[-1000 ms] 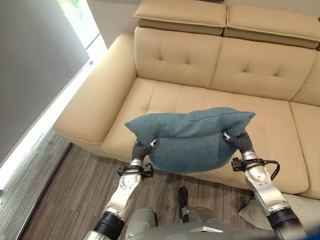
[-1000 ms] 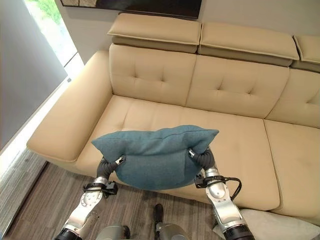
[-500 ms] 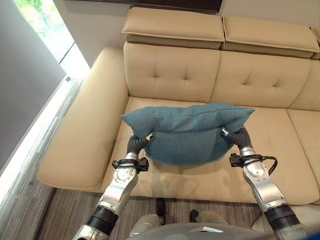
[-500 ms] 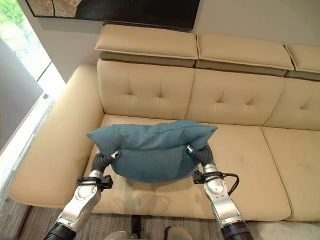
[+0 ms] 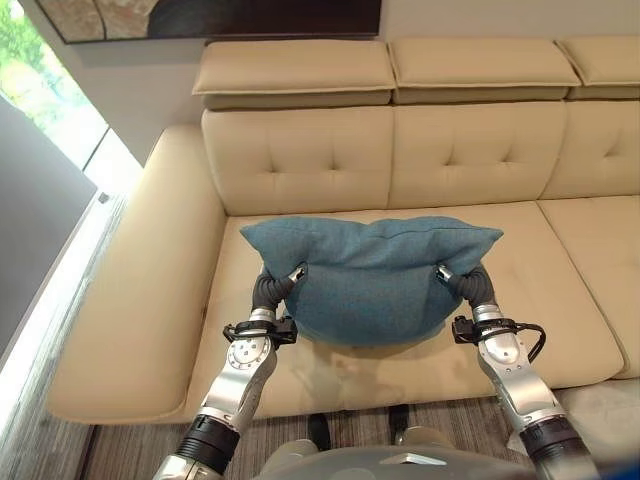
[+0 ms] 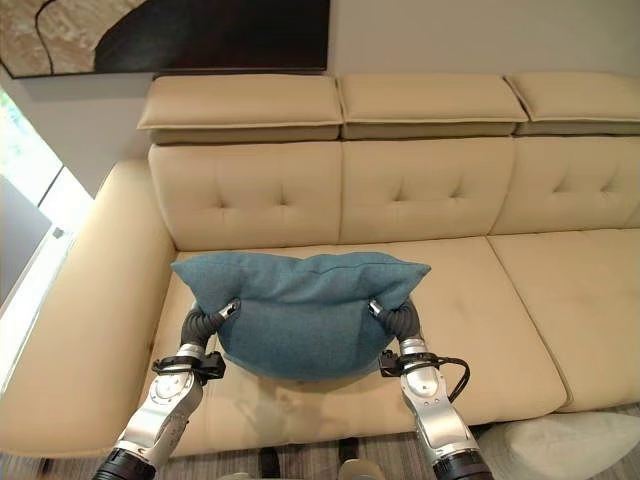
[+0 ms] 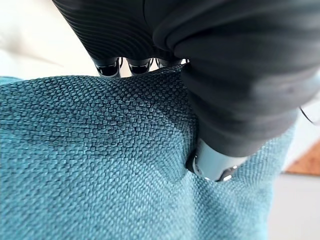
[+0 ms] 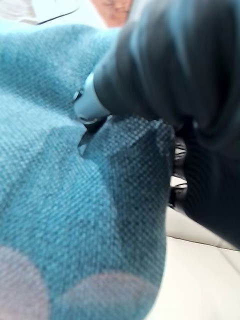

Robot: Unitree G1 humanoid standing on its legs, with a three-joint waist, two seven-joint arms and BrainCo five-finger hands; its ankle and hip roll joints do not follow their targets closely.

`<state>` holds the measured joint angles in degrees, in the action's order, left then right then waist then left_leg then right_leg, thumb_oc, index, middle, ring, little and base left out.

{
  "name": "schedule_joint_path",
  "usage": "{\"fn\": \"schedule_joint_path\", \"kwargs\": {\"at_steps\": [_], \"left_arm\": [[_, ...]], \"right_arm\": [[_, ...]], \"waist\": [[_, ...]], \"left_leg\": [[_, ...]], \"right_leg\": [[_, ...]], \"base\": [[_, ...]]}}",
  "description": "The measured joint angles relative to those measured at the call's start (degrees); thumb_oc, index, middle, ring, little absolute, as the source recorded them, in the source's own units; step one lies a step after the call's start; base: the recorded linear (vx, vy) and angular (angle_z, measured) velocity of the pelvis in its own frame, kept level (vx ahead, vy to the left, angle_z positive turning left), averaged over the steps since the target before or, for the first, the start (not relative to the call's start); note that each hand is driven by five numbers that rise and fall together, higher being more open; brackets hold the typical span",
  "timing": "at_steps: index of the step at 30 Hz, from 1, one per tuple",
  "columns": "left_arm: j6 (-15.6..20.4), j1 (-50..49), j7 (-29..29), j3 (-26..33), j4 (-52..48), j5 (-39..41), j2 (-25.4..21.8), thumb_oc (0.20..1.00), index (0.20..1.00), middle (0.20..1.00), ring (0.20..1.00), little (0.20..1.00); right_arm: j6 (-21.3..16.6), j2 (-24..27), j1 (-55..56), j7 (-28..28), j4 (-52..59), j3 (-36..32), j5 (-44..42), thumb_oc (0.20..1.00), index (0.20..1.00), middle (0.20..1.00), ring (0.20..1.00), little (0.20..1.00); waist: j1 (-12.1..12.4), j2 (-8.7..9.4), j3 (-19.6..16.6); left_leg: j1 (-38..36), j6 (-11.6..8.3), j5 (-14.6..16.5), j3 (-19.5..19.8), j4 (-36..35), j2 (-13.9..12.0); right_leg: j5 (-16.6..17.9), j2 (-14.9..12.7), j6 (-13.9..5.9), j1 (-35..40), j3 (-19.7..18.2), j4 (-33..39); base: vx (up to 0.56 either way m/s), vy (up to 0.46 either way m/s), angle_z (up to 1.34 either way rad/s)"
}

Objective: Pick up all the scattered cushions and arrange them neatly on the sofa.

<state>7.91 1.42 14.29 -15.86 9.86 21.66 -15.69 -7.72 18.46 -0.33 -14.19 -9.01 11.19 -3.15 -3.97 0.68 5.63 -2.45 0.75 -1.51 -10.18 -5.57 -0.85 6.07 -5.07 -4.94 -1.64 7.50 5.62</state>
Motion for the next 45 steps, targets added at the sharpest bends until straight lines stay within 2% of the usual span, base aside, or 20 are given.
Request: {"fn": "schedule_joint_path", "kwargs": {"at_steps": [5,8,12,17,22,29,32,42,45], "left_arm": [[0.02,5.7,4.41,0.11,0.04,-0.39,0.72,0.2,0.2,0.2,0.2,0.2],[0.21,10.52,8.1,0.28,2.23,-0.34,0.43,0.2,0.2,0.2,0.2,0.2],[0.26,20.67,12.24,0.34,7.17,-0.34,-0.74,0.2,0.2,0.2,0.2,0.2],[0.67,30.24,14.82,-0.2,12.0,-0.79,-2.65,0.2,0.2,0.2,0.2,0.2],[1.92,43.79,17.08,-2.39,19.56,-1.0,-5.3,0.2,0.2,0.2,0.2,0.2],[1.92,49.14,17.29,-4.84,23.28,-2.53,-5.51,0.2,0.2,0.2,0.2,0.2],[2.15,51.46,17.3,-5.56,23.61,-3.1,-7.33,0.2,0.2,0.2,0.2,0.2],[2.9,51.35,17.31,-6.02,23.64,-3.12,-7.29,0.2,0.2,0.2,0.2,0.2],[4.07,51.55,17.32,-5.96,23.64,-3.14,-7.31,0.2,0.2,0.2,0.2,0.2]], "right_arm": [[0.51,1.84,-7.57,-3.57,-0.02,1.16,0.01,0.2,0.2,0.2,0.2,0.2],[0.55,1.87,-15.99,-7.18,-1.79,3.27,0.1,0.2,0.2,0.2,0.2,0.2],[0.61,-0.27,-26.61,-12.28,-6.75,5.02,1.72,0.2,0.2,0.2,0.2,0.2],[0.62,0.87,-33.48,-15.49,-11.45,5.38,1.8,0.2,0.2,0.2,0.2,0.2],[0.66,3.17,-44.19,-17.96,-16.36,5.84,1.74,0.2,0.2,0.2,0.2,0.2],[1.1,5.69,-47.96,-19.16,-20.06,6.67,1.69,0.2,0.2,0.2,0.2,0.2],[1.12,6.98,-51.3,-19.21,-22.71,8.24,1.7,0.2,0.2,0.2,0.2,0.2],[1.03,6.81,-51.61,-19.67,-24.03,8.62,1.75,0.2,0.2,0.2,0.2,0.2],[1.03,7.26,-53.05,-19.79,-24.28,8.67,1.97,0.2,0.2,0.2,0.2,0.2]], "waist": [[-0.07,-0.09,-0.13],[0.53,-0.04,-1.1],[1.51,0.29,-0.75],[1.81,0.96,2.55],[1.89,0.99,5.35],[1.84,0.69,7.11],[1.92,0.52,8.28],[3.29,0.26,8.71],[3.24,0.26,8.71]], "left_leg": [[-0.2,-0.65,-0.3,-0.23,-0.03,-1.01],[3.1,-0.56,-1.24,-0.05,0.23,-0.83],[9.49,-0.4,-3.35,0.09,0.29,-0.55],[12.07,-0.75,-4.36,1.53,0.27,-0.56],[18.81,-0.92,-6.09,2.6,0.28,-0.52],[20.38,-1.07,-6.05,3.67,0.28,-0.94],[22.04,-1.18,-6.18,4.23,0.29,-0.9],[25.85,-1.38,-6.63,4.52,0.3,-0.78],[27.27,-1.45,-6.73,4.57,0.3,-0.65]], "right_leg": [[-0.01,1.02,0.18,0.01,-0.11,0.01],[0.89,0.89,1.23,-3.06,-0.19,-0.05],[2.97,0.89,1.25,-9.38,-0.25,-0.27],[3.22,0.88,1.1,-11.32,1.01,-0.25],[4.75,0.84,1.49,-17.56,1.77,-0.29],[4.74,0.85,1.49,-18.45,2.59,-0.31],[4.74,0.8,1.49,-19.92,2.69,-0.31],[4.74,0.69,1.51,-23.53,2.89,-0.32],[4.74,0.62,1.51,-24.89,2.9,-0.32]], "base": [[0.05,-0.004,-0.05],[-0.09,0.006,0.07],[-0.12,-0.004,0.02],[-0.07,0.004,0.15],[-0.03,0.003,0.09],[0.0,-0.007,0.09],[-0.01,-0.007,0.06],[-0.02,-0.007,0.03],[-0.01,-0.005,0.01]]}}
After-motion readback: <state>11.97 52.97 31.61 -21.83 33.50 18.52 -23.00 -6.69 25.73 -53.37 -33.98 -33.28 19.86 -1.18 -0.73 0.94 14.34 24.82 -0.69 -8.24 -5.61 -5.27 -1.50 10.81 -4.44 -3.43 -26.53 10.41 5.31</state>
